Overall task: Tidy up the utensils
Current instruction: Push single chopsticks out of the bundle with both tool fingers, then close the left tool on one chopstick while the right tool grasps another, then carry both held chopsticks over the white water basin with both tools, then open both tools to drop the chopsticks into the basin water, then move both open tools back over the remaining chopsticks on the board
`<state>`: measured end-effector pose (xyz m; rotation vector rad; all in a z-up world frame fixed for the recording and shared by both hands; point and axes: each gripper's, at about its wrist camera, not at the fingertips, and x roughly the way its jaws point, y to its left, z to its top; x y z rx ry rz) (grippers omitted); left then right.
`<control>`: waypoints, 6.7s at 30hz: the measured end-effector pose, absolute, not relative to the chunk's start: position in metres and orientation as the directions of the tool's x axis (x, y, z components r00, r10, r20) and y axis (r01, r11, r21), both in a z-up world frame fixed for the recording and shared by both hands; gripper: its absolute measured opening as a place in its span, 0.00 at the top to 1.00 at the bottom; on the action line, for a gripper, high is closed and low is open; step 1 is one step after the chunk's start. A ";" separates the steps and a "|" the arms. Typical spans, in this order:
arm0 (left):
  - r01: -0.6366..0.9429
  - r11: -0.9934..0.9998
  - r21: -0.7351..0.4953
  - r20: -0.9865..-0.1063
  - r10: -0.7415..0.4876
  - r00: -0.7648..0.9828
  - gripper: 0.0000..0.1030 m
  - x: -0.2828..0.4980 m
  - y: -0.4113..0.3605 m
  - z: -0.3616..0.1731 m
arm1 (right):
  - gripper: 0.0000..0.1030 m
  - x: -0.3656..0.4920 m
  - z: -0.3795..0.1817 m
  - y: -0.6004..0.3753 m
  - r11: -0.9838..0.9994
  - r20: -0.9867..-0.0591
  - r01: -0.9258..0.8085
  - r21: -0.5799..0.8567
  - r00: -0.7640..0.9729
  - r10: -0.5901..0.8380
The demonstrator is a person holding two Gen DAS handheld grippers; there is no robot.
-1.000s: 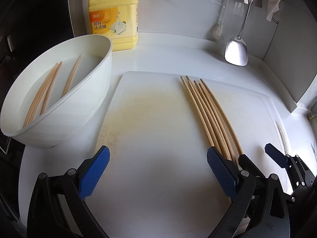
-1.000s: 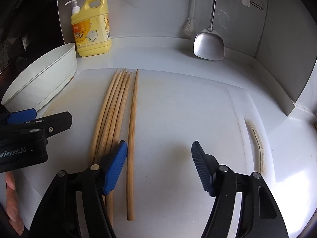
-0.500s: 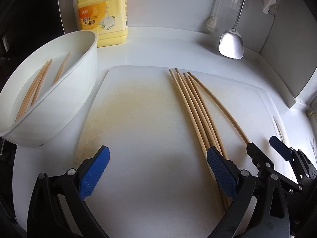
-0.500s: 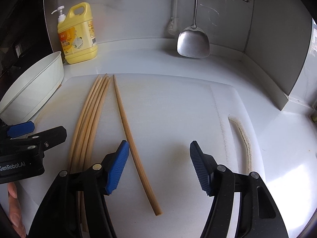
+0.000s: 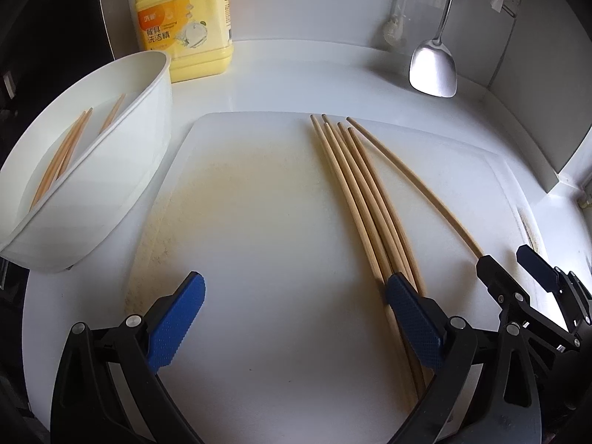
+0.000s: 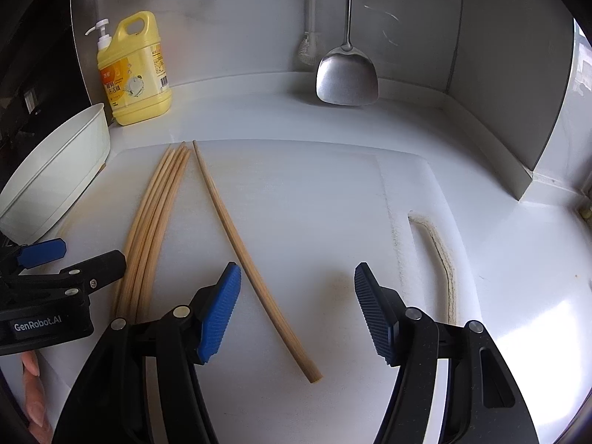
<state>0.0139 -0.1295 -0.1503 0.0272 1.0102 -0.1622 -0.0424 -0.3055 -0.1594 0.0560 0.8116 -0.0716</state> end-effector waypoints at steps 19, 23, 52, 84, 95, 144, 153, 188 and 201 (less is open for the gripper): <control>0.124 0.989 -0.076 -0.833 -0.131 0.538 0.06 0.015 -0.122 -0.145 | 0.40 -0.037 -0.157 -0.295 0.999 -0.722 0.040 0.031 0.692 -0.005; 0.138 0.989 -0.057 -0.843 -0.121 0.523 0.06 0.015 -0.130 -0.151 | 0.40 -0.037 -0.157 -0.295 0.999 -0.723 0.038 0.031 0.691 -0.004; 0.172 0.985 -0.012 -0.823 -0.107 0.558 0.41 0.028 -0.144 -0.148 | 0.76 -0.019 -0.157 -0.272 0.993 -0.736 -0.111 -0.029 0.674 0.054; 0.185 0.975 -0.120 -0.811 -0.204 0.549 0.93 0.014 -0.113 -0.075 | 0.94 -0.031 -0.091 -0.274 0.992 -0.701 -0.098 0.085 0.701 0.129; 0.026 0.990 -0.141 -0.762 -0.125 0.636 0.93 0.029 -0.010 -0.001 | 0.94 0.005 -0.026 -0.188 0.965 -0.657 -0.233 0.121 0.709 0.254; 0.013 0.992 -0.126 -0.889 -0.119 0.441 0.91 0.157 0.166 -0.113 | 0.93 0.133 -0.112 0.013 0.970 -0.844 -0.167 0.174 0.483 0.235; -0.058 0.996 -0.061 -0.861 -0.023 0.509 0.28 0.151 0.179 -0.092 | 0.76 0.127 -0.095 -0.005 0.979 -0.820 -0.132 0.158 0.535 0.204; 0.008 0.999 -0.053 -0.859 -0.050 0.509 0.06 0.121 0.176 -0.064 | 0.38 0.068 -0.054 -0.028 0.991 -0.799 -0.075 0.111 0.587 0.134; 0.053 0.998 -0.027 -0.839 -0.052 0.541 0.06 0.074 0.102 -0.049 | 0.36 0.011 -0.053 -0.116 0.991 -0.795 -0.029 0.132 0.594 0.123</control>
